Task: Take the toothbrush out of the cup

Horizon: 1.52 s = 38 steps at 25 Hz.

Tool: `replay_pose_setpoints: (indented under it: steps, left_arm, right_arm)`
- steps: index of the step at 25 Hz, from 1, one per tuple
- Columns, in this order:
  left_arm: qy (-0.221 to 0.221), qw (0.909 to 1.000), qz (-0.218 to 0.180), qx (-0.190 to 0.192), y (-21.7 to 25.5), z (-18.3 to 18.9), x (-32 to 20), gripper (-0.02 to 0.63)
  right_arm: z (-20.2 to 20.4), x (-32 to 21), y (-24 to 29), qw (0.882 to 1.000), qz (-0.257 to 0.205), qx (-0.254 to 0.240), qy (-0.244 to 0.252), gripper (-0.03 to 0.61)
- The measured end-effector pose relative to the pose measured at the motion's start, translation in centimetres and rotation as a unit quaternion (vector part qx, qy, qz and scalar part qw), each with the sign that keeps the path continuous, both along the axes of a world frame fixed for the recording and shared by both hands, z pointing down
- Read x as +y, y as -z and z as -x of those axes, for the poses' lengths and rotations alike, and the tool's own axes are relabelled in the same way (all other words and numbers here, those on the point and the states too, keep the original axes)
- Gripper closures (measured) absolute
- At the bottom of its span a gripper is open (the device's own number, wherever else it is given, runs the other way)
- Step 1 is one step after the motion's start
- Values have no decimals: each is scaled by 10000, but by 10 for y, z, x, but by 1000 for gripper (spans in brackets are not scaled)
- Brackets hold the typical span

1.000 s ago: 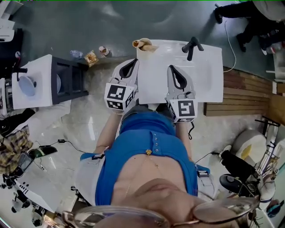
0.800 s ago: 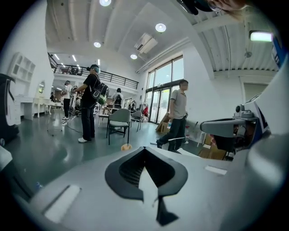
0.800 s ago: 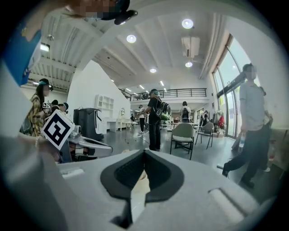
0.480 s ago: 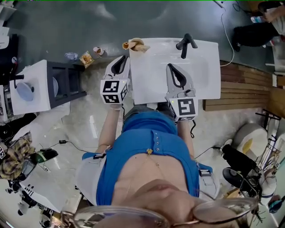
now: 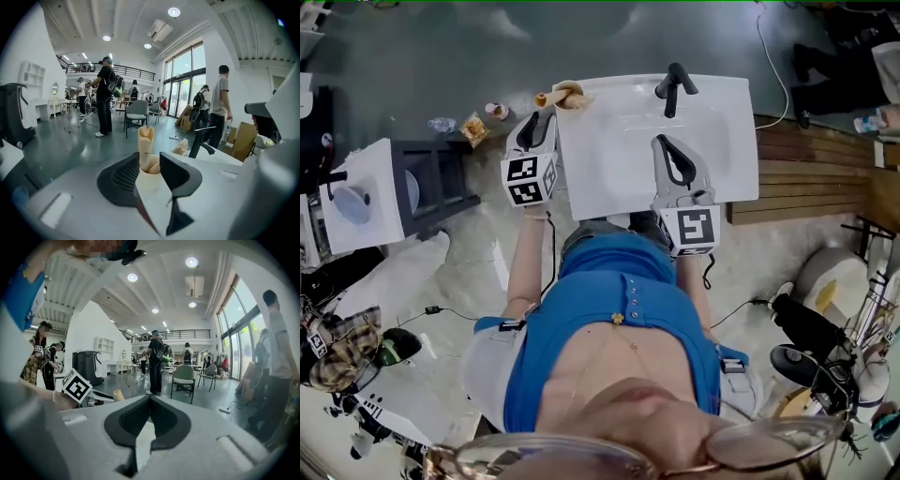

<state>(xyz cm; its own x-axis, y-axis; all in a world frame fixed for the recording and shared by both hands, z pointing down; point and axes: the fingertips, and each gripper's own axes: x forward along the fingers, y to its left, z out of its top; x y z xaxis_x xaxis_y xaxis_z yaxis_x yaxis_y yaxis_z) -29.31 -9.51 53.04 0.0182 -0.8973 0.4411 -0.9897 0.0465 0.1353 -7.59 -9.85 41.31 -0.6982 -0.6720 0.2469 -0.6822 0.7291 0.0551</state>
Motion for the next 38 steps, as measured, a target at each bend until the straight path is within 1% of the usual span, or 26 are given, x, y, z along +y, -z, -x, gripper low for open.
replay_pose_setpoints:
  steps: [2, 6, 8, 9, 13, 15, 24, 38]
  left_arm:
    - [29, 10000, 6, -26, -2, 2, -5, 467]
    - [3, 10000, 25, -50, -7, 3, -19, 417]
    - [3, 10000, 7, -91, -8, 4, -25, 414]
    - [26, 9999, -14, -115, -8, 5, -27, 422]
    - [107, 9996, -137, -218, -2, 8, -29, 512]
    - [116, 9994, -212, -259, 1, 7, -30, 532]
    - [78, 9974, -492, -521, 38, 6, -23, 541]
    - [185, 9938, -798, -751, 98, 2, 10, 548]
  right_arm:
    - [-6, -2, -1, 10000, 21, 15, -45, 577]
    - [-17, -5, -2, 9999, 22, 53, -139, 577]
    - [-23, -6, -2, 9998, 19, 71, -195, 577]
    - [-26, -6, -2, 9997, 22, 78, -221, 577]
    - [-36, -6, -3, 9995, 37, 92, -302, 577]
    - [-39, -7, -3, 9994, 30, 88, -319, 577]
    - [-41, -12, 2, 9998, -13, 4, -194, 577]
    - [-30, -12, 13, 9993, -84, -201, 309, 577]
